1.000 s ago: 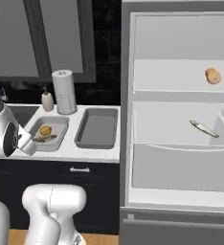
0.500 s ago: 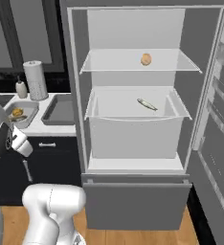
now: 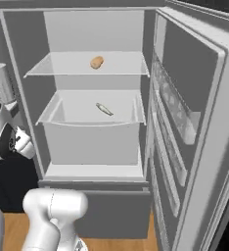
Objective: Place one squash and one fish in each tupperware on the nearby counter, to pack two identical lunches.
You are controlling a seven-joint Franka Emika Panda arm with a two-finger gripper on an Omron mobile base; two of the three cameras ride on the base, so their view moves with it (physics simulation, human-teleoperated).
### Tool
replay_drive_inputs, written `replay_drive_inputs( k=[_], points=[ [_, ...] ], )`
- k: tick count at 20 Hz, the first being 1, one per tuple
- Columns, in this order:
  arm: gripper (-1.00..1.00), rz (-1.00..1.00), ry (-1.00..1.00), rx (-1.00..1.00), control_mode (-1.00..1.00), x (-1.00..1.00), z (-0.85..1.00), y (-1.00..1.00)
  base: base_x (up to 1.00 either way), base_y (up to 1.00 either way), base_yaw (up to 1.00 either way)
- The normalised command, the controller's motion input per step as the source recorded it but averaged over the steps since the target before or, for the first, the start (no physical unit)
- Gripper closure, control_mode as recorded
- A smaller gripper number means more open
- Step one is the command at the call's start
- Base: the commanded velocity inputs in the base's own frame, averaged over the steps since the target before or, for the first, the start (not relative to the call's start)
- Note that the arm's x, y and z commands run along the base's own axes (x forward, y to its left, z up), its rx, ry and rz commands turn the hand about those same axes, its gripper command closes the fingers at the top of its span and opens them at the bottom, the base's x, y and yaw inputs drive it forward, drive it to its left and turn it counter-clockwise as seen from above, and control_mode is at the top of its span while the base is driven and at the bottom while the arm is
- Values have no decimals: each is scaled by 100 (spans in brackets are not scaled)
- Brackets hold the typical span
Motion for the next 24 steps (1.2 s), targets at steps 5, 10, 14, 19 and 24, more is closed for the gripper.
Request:
replay_drive_inputs(
  k=[5,10,14,19,24],
  points=[
    [-100,0,0,0,100,0,0,0,53,-74,5],
    [-100,0,0,0,100,0,0,0,89,-55,0],
    [-100,0,0,0,100,0,0,0,100,-2,0],
    [-100,0,0,0,100,0,0,0,42,61,4],
    [-100,0,0,0,100,0,0,0,-16,13,0]
  ],
)
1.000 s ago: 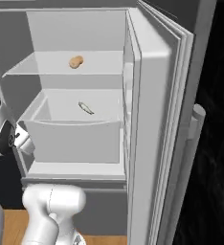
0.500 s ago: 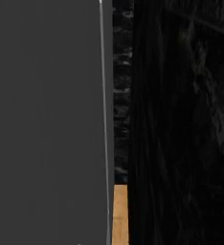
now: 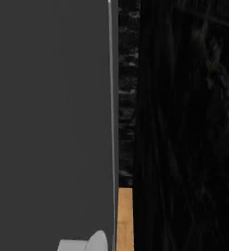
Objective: Place one squash and one fish in each tupperware on the nearby counter, to pack two identical lunches.
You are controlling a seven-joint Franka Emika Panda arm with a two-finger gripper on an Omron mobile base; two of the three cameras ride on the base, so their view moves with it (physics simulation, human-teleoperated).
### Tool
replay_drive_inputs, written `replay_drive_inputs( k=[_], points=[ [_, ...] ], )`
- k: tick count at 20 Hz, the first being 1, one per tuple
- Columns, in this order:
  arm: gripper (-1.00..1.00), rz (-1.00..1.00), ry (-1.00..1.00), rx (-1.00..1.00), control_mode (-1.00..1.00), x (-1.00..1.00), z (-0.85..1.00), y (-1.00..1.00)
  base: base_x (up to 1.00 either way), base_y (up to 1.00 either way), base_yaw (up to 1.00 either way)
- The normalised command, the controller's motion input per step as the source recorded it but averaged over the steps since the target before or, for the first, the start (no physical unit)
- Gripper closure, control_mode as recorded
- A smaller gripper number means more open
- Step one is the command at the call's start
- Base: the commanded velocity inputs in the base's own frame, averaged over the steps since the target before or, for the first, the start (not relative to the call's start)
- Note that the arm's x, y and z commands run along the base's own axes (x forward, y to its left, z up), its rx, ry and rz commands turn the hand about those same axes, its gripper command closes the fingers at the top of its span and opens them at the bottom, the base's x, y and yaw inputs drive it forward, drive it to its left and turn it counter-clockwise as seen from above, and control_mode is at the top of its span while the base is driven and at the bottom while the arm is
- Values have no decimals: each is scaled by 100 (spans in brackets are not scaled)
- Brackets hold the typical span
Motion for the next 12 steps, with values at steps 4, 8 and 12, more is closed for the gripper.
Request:
replay_drive_inputs(
  k=[4,8,12],
  points=[
    [-100,0,0,0,100,0,0,0,0,33,0],
    [-100,0,0,0,100,0,0,0,14,43,0],
    [-100,0,0,0,100,0,0,0,36,20,0]
  ],
)
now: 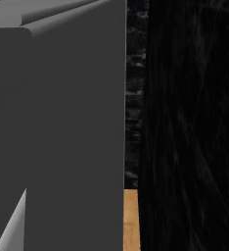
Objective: Place one squash and one fish in each tupperware on the nearby counter, to pack two identical lunches.
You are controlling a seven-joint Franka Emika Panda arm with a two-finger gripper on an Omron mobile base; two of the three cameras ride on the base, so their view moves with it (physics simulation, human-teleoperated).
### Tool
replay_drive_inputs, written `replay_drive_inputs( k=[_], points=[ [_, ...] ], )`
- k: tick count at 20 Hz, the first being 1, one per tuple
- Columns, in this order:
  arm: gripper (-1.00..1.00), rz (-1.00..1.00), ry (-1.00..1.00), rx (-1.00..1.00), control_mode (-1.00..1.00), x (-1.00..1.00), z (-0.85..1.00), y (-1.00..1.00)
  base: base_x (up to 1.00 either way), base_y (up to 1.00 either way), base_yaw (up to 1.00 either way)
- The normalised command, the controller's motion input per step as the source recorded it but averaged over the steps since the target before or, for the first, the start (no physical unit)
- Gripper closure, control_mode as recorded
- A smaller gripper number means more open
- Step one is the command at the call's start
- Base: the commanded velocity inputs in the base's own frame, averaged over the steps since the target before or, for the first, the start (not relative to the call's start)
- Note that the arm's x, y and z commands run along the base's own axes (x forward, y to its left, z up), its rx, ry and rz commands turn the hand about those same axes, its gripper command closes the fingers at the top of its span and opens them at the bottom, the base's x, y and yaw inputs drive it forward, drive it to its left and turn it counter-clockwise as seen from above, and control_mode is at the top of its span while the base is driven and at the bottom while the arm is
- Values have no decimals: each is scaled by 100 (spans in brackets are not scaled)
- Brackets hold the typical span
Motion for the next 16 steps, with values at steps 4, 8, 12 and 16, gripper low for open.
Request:
replay_drive_inputs(
  k=[4,8,12,16],
  points=[
    [-100,0,0,0,100,0,0,0,41,0,-5],
    [-100,-4,-9,-9,-100,27,63,-30,0,0,0],
    [-100,0,-25,-27,-100,-1,94,-71,0,0,0],
    [-100,2,-1,-24,-100,6,39,-79,0,0,0]
  ],
)
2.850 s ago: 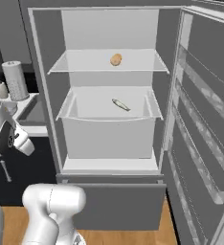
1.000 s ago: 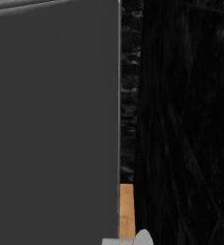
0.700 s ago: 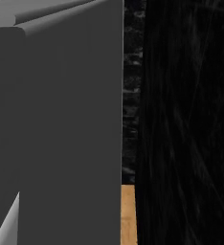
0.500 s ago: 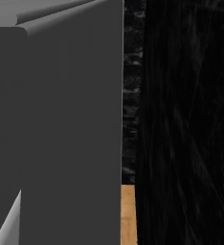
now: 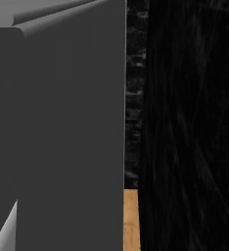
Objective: Place one squash and one fish in each tupperware on the nearby counter, to pack two identical lunches.
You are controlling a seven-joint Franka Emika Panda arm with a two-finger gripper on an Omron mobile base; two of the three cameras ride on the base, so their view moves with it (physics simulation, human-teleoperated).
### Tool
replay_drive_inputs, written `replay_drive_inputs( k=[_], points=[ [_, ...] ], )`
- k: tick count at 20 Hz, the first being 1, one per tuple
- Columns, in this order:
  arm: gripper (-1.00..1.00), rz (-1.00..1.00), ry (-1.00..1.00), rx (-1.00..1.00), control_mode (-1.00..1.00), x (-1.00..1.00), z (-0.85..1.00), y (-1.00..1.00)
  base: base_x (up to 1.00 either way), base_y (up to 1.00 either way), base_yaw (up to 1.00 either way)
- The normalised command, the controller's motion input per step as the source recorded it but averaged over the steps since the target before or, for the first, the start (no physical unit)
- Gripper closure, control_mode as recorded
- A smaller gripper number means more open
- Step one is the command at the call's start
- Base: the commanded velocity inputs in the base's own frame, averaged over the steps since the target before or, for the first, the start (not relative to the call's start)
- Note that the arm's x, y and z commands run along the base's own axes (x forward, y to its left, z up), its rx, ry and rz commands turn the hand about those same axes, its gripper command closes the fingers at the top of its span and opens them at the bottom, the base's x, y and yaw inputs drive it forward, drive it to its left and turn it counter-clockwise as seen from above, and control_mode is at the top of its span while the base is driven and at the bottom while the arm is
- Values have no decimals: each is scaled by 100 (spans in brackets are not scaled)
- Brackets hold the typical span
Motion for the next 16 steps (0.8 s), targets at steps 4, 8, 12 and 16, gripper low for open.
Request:
replay_drive_inputs(
  k=[4,8,12,16],
  points=[
    [-100,28,24,-1,-100,41,-3,-68,0,0,0],
    [-100,43,42,-7,-100,31,-27,-24,0,0,0],
    [-100,33,15,-21,-100,23,-44,47,0,0,0],
    [-100,9,-25,-6,-100,27,-50,15,0,0,0]
  ],
)
